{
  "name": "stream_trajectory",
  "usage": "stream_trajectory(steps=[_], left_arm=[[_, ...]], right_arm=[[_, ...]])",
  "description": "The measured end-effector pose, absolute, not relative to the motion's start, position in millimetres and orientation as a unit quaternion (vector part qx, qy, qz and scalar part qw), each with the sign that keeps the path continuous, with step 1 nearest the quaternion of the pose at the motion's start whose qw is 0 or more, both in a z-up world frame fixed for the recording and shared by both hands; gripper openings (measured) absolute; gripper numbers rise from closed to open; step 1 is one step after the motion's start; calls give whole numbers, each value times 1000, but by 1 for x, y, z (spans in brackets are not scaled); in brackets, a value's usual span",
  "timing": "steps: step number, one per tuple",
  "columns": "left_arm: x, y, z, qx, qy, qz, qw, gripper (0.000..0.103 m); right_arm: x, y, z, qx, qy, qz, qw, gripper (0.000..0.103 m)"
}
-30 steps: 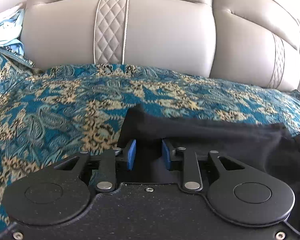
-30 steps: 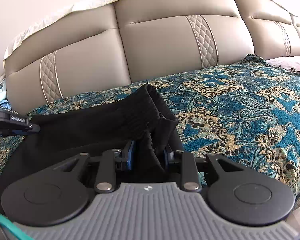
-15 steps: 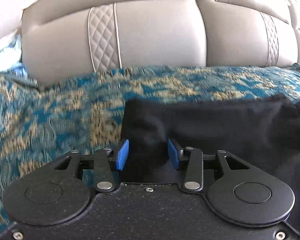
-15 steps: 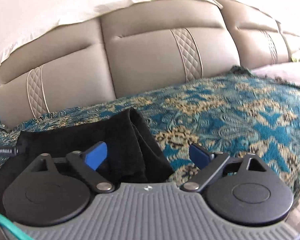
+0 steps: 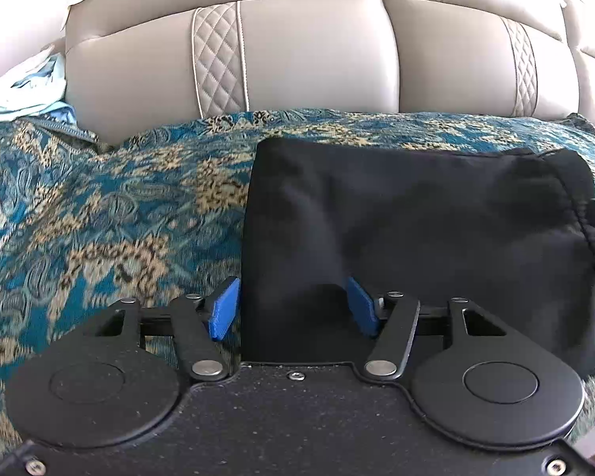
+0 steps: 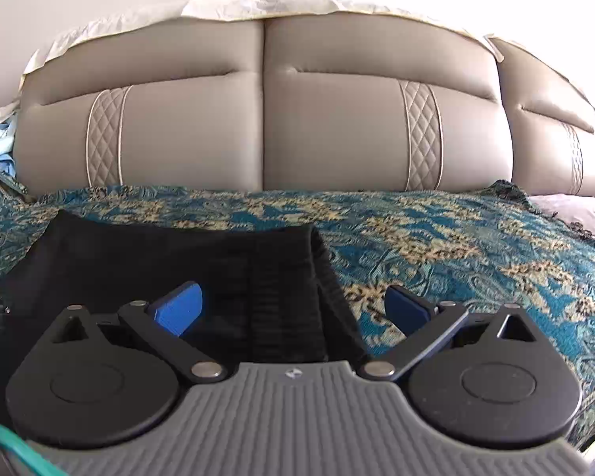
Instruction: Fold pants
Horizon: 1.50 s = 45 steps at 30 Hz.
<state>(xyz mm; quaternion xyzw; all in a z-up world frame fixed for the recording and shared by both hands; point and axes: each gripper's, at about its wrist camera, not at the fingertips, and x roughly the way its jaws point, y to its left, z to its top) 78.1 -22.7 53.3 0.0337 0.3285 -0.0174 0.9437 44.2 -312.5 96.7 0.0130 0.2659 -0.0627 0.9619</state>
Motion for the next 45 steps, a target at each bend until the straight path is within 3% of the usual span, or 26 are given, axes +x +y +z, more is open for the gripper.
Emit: stream_trajectory(steps=[8,17,25,29,37,45], left_arm=[[42,-23,47,36,326,-15,944,71],[15,-26,45,51,326,-11,944,78],[5,-28,43,50,325,-5,945,79],[3,-30,43,52,323,-1,945,79],[5,-29,42,49,328,2,944,83],[13,-25,41,34,340,4,940,85]], right_arm=[[40,-306,87,-7,277,-61,959,103],[32,-311,82,9,293,-65,954,103],[-7,-298,80,42,247,-59,966,103],[-22,-271,79,0,215,-23,976,103],[-13,-239,64,-102,241,-16,965,103],[4,-275,61,-67,258,-164,950,103]])
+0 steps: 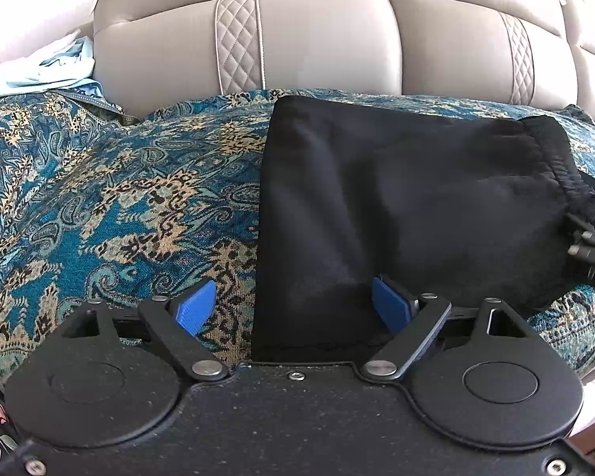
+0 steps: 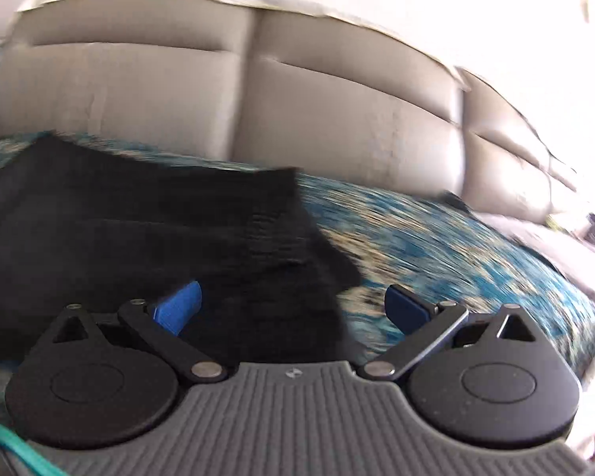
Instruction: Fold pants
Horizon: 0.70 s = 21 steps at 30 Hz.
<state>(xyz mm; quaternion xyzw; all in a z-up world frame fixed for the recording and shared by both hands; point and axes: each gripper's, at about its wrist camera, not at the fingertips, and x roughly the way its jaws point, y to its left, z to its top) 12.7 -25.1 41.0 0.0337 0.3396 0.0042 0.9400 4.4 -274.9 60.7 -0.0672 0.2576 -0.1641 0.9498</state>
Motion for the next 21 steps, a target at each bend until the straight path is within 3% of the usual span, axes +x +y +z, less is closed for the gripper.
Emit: stream_trajectory(steps=[11,21], left_arm=[[77,-14,69,19,312,-2,950,83],[160,31,68,-94,362,-47,926,55]], right_arm=[[50,-330,102,10,234,-92,968,103],[132,-380,80,89,344,27,934,103]])
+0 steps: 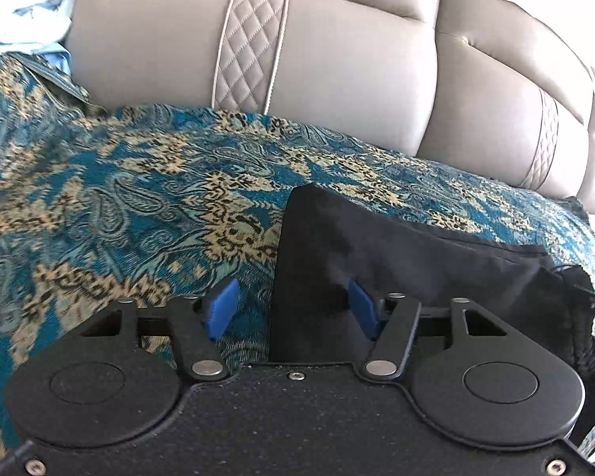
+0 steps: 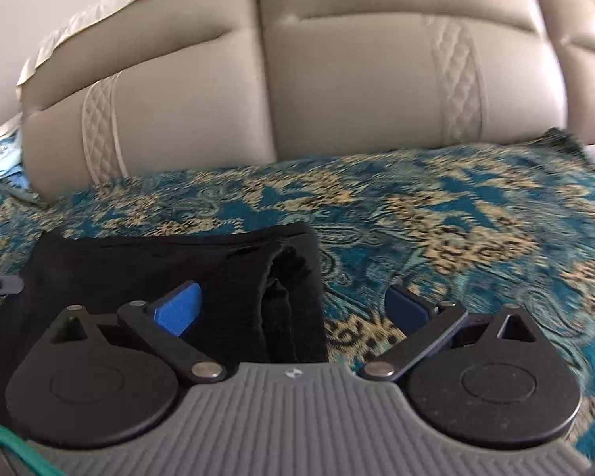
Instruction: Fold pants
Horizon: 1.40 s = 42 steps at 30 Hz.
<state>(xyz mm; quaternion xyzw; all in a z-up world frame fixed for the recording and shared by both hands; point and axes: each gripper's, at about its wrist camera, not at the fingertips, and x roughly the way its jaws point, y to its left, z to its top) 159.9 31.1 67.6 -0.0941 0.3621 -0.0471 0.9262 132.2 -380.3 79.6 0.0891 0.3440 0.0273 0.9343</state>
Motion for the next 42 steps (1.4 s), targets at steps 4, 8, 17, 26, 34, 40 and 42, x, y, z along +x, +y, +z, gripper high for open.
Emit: stream_trajectory(steps=[4,8,17,26,34,40,42], left_arm=[[173,36,59,-121,378,-87,914,46],[179,37,56,-130,376,-106,911,45],[196,34,53,-104,383,-128,909,49],[211,19,50,-94,385,-118,911,63],[207,10,47,-60,377,-114,917,64],[205,7,45,-51,372,-113,920,65],[204,6,44,-48,370,-113,921,65]], right_arm=[[146,-383,73,101,364,67,924,91],[157,-382,67,125,369,97,916,80],[164,-382,66,133,365,117,914,78],[159,-382,66,146,359,108,916,72],[156,-381,66,147,355,103,917,70],[156,-379,66,144,354,101,919,70],[155,-378,66,143,353,100,919,69]])
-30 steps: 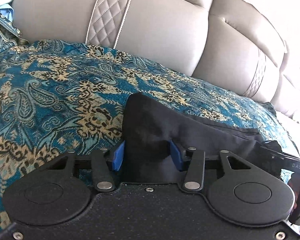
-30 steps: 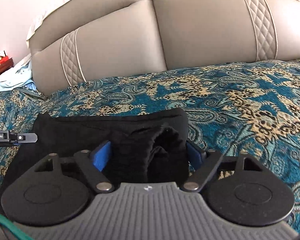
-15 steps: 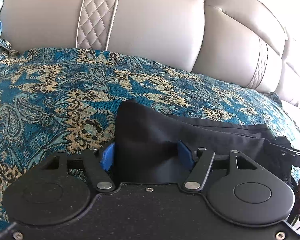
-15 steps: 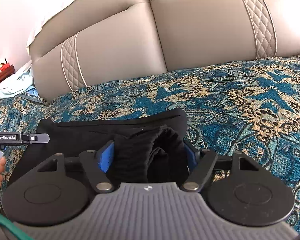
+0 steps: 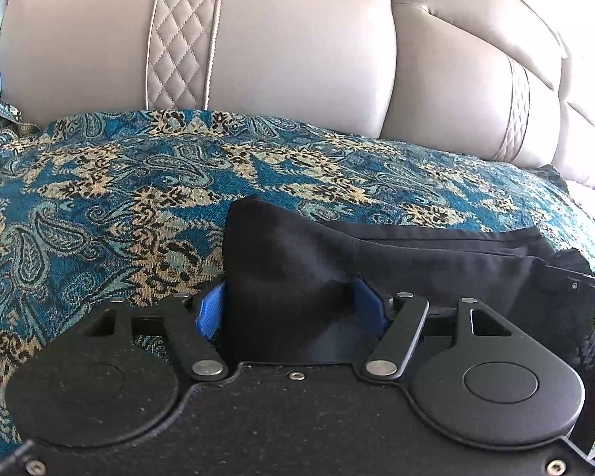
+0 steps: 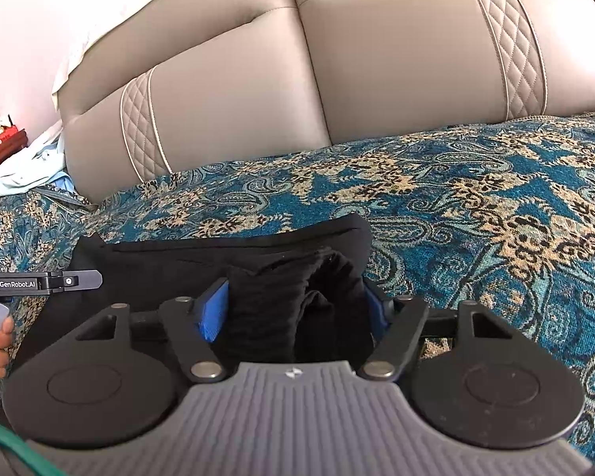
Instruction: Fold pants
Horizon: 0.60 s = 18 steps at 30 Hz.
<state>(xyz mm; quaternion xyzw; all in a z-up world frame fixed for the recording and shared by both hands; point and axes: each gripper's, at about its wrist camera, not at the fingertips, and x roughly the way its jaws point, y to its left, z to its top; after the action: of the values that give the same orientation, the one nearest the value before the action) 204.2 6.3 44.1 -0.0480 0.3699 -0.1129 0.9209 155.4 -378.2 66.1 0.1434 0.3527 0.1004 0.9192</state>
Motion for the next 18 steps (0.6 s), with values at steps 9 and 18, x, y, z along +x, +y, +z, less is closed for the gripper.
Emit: stream_trajectory(steps=[9,18], left_arm=[[180,6,42,-72,312,-53,946,17],[196,33,58,-75,284,13,956,11]], right_arm=[[156,-360,66,128,351,110,921,55],[183,-314,73,124,336,124,926,39]])
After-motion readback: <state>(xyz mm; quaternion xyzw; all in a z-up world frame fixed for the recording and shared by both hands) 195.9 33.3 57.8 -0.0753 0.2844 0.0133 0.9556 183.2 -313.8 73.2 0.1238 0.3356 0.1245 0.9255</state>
